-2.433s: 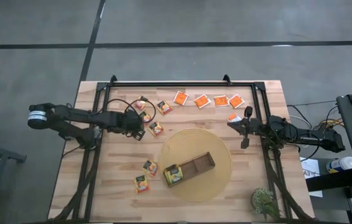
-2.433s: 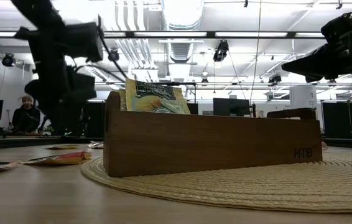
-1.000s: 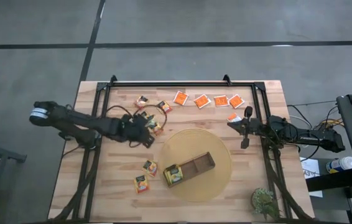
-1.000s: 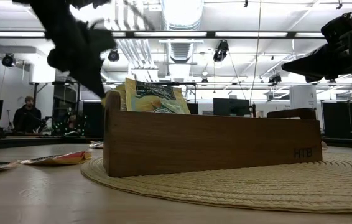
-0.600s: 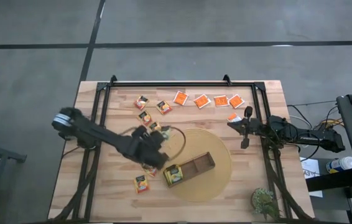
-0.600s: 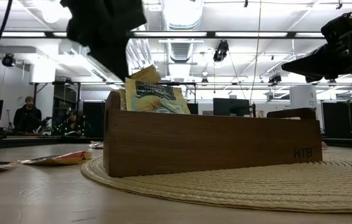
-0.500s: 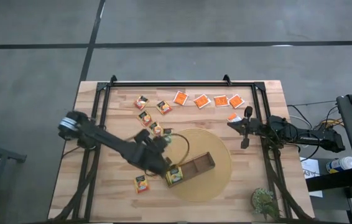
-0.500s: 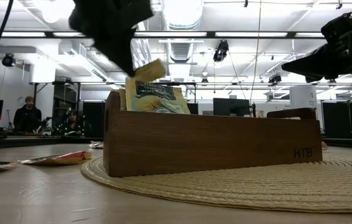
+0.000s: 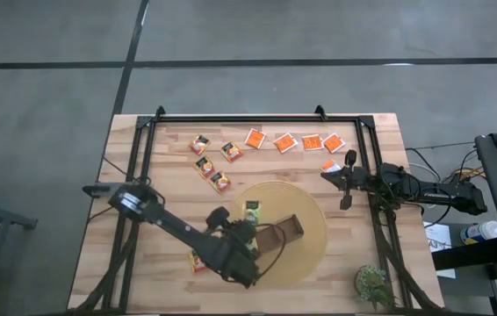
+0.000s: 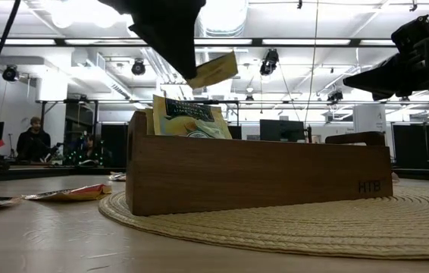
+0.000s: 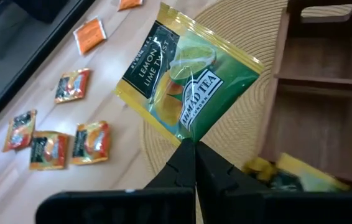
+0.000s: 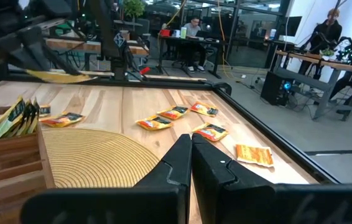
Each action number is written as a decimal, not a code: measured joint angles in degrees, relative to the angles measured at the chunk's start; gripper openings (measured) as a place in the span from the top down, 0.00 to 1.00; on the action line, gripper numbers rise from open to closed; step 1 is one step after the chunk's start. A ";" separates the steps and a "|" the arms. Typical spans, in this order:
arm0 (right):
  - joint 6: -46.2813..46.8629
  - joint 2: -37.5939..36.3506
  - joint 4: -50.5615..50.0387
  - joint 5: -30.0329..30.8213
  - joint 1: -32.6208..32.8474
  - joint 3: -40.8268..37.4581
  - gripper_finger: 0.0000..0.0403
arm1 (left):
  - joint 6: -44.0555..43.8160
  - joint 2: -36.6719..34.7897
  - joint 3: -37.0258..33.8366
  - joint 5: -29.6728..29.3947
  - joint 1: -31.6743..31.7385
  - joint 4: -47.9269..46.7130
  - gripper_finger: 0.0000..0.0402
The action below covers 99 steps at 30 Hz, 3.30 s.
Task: Pick & Place Tea
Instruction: Put the green tea bag into the left section of the wooden organizer
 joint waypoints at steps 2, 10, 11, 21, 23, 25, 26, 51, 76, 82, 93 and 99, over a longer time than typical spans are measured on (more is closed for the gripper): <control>0.00 0.01 -0.02 -0.02 0.01 -0.01 0.98 | -1.64 1.67 2.01 0.02 -0.73 -1.15 1.00; 0.00 0.01 0.00 0.01 -0.01 -0.01 0.98 | -6.06 4.73 6.43 -0.19 -3.81 -1.33 1.00; 0.00 0.01 -0.02 -0.01 0.01 -0.01 0.98 | -6.59 4.89 6.75 -0.25 -4.17 -1.33 1.00; 0.00 0.01 -0.02 0.01 0.00 0.01 0.98 | -11.22 7.09 7.11 0.76 -5.96 0.88 1.00; 0.00 -0.01 -0.02 0.00 -0.01 -0.01 0.98 | -12.26 7.95 7.11 1.21 -5.92 1.23 1.00; 0.00 0.01 -0.01 0.01 -0.02 -0.01 0.98 | -13.06 8.91 7.09 2.05 -5.73 1.19 1.00; 0.00 0.01 -0.02 0.00 -0.02 -0.01 0.98 | -13.57 9.41 7.09 2.65 -5.50 0.91 1.00; 0.00 -0.01 -0.02 0.01 0.01 0.01 0.98 | -17.06 12.89 7.51 11.75 -3.14 -9.42 1.00; 2.74 -0.01 0.00 -0.02 -0.01 0.01 0.98 | -11.24 12.74 14.99 1.51 -4.36 -13.29 1.00; 22.85 0.03 7.12 0.01 0.00 -0.01 0.98 | -7.62 12.62 17.77 -4.44 -5.61 -13.35 1.00; 37.75 3.05 11.62 -4.12 -0.02 -0.01 0.98 | 17.12 13.58 13.58 -18.01 -5.67 -12.41 1.00; 28.87 9.21 26.56 -1.35 -0.01 -0.01 0.98 | 23.88 12.79 9.84 -29.97 -2.07 -13.37 1.00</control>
